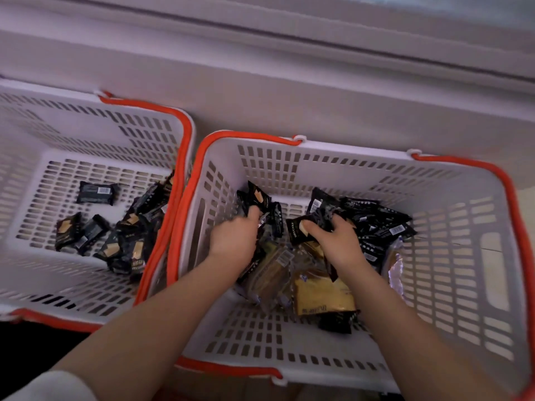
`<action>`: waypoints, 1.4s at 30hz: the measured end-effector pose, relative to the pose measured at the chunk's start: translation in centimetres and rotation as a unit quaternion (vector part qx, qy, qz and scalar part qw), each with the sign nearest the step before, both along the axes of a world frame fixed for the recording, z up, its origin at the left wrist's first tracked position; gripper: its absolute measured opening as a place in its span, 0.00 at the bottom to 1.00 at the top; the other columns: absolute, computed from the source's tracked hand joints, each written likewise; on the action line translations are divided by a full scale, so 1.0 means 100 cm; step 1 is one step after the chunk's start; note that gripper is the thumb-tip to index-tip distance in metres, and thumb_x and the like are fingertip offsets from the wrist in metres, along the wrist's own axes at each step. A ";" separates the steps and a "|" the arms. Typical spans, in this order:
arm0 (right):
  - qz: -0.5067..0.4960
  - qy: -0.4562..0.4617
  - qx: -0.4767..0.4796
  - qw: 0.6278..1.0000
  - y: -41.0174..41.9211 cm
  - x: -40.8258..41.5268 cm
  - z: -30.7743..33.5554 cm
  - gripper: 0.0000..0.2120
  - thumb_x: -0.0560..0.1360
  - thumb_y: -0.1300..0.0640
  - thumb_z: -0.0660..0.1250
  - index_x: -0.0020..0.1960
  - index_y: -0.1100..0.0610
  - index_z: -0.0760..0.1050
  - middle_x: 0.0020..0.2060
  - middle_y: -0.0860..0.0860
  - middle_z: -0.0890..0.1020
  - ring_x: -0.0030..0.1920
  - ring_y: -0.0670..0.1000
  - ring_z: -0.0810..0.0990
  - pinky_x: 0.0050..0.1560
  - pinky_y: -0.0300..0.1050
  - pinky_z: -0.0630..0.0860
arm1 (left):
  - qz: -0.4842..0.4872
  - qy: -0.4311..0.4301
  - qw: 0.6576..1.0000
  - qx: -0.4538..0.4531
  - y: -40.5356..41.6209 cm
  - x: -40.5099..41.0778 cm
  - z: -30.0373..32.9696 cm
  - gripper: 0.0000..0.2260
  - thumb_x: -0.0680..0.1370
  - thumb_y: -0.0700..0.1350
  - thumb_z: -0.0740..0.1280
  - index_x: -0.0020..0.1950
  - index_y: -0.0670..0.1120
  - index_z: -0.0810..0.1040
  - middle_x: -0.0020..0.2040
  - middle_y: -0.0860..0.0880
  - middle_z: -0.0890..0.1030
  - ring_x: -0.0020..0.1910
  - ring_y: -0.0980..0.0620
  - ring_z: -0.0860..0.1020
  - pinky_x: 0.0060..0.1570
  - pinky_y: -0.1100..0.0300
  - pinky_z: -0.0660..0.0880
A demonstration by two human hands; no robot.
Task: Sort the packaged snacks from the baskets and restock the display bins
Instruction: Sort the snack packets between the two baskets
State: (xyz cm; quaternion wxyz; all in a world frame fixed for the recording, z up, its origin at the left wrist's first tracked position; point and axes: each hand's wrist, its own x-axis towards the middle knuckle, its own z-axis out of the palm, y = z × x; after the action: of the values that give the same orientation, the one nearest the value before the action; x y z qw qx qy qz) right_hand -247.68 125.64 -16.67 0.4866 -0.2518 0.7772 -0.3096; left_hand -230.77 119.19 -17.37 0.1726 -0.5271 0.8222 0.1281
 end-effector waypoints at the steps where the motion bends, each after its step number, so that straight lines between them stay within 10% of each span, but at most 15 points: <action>1: 0.003 -0.008 -0.006 1.000 -0.001 0.006 0.012 0.21 0.72 0.46 0.69 0.61 0.53 0.71 0.54 0.44 0.77 0.49 0.43 0.75 0.51 0.44 0.71 | 0.012 0.031 0.999 -0.011 -0.001 0.004 0.013 0.15 0.76 0.42 0.63 0.59 0.46 0.61 0.45 0.46 0.79 0.39 0.43 0.79 0.27 0.57 0.65; 5: -0.061 -0.095 -0.063 0.992 -0.012 0.038 0.064 0.15 0.72 0.48 0.70 0.57 0.51 0.76 0.49 0.47 0.82 0.48 0.49 0.81 0.47 0.46 0.78 | 0.053 0.234 0.969 -0.055 -0.002 0.038 0.072 0.24 0.73 0.46 0.67 0.66 0.48 0.61 0.41 0.46 0.78 0.39 0.43 0.78 0.28 0.58 0.65; 11: -0.055 -0.210 -0.114 0.969 -0.036 0.127 0.115 0.13 0.74 0.53 0.68 0.58 0.52 0.73 0.48 0.51 0.82 0.44 0.52 0.81 0.38 0.43 0.78 | 0.277 0.429 0.853 -0.108 -0.007 0.124 0.125 0.17 0.71 0.47 0.71 0.52 0.52 0.65 0.35 0.63 0.70 0.30 0.68 0.71 0.24 0.73 0.62; 18: 0.052 -0.082 -0.070 0.993 -0.039 0.237 0.099 0.15 0.74 0.55 0.68 0.58 0.60 0.71 0.56 0.57 0.79 0.57 0.58 0.77 0.60 0.54 0.74 | 0.545 0.472 0.693 -0.007 -0.001 0.201 0.094 0.30 0.72 0.45 0.72 0.69 0.37 0.64 0.63 0.36 0.74 0.60 0.38 0.74 0.57 0.42 0.74; 23: 0.113 -0.012 -0.081 0.990 -0.041 0.257 0.093 0.30 0.77 0.49 0.64 0.73 0.60 0.58 0.70 0.55 0.67 0.70 0.55 0.66 0.68 0.47 0.65 | 0.496 0.391 0.770 -0.092 0.011 0.216 0.081 0.22 0.74 0.45 0.70 0.61 0.38 0.66 0.52 0.40 0.78 0.50 0.40 0.78 0.40 0.55 0.70; 28: 0.128 -0.065 -0.146 0.979 -0.046 0.254 0.093 0.23 0.79 0.58 0.60 0.72 0.56 0.60 0.69 0.52 0.68 0.68 0.50 0.67 0.62 0.38 0.64 | 0.357 0.368 0.858 0.039 0.015 0.200 0.060 0.20 0.76 0.49 0.66 0.64 0.44 0.66 0.57 0.44 0.79 0.54 0.43 0.78 0.40 0.59 0.68; 33: 0.097 -0.057 -0.194 0.975 -0.047 0.226 0.087 0.14 0.81 0.62 0.55 0.65 0.56 0.68 0.59 0.47 0.75 0.60 0.46 0.74 0.60 0.35 0.68 | 0.312 0.302 0.895 0.103 0.015 0.184 0.049 0.22 0.80 0.50 0.58 0.71 0.41 0.65 0.69 0.41 0.69 0.68 0.43 0.67 0.65 0.53 0.64; 37: 0.038 0.042 -0.192 0.980 -0.033 0.173 0.065 0.09 0.81 0.62 0.54 0.52 0.51 0.71 0.48 0.46 0.77 0.52 0.49 0.77 0.54 0.42 0.74 | 0.223 0.344 0.912 -0.035 0.012 0.166 0.074 0.16 0.79 0.42 0.60 0.66 0.40 0.71 0.65 0.43 0.72 0.65 0.45 0.68 0.65 0.55 0.64; 42: 0.068 0.200 -0.030 0.977 -0.005 0.093 0.011 0.11 0.79 0.61 0.58 0.59 0.61 0.74 0.56 0.57 0.79 0.56 0.56 0.76 0.49 0.42 0.68 | 0.023 0.405 0.914 -0.016 0.011 0.107 0.107 0.12 0.78 0.39 0.61 0.60 0.41 0.76 0.59 0.46 0.76 0.60 0.49 0.72 0.58 0.63 0.64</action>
State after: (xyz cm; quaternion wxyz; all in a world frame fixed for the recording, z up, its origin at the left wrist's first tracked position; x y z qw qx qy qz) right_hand -238.38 125.16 -15.62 0.3336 -0.3750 0.8302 -0.2425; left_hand -220.02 120.27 -6.71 -0.1863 -0.4512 0.8113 0.3216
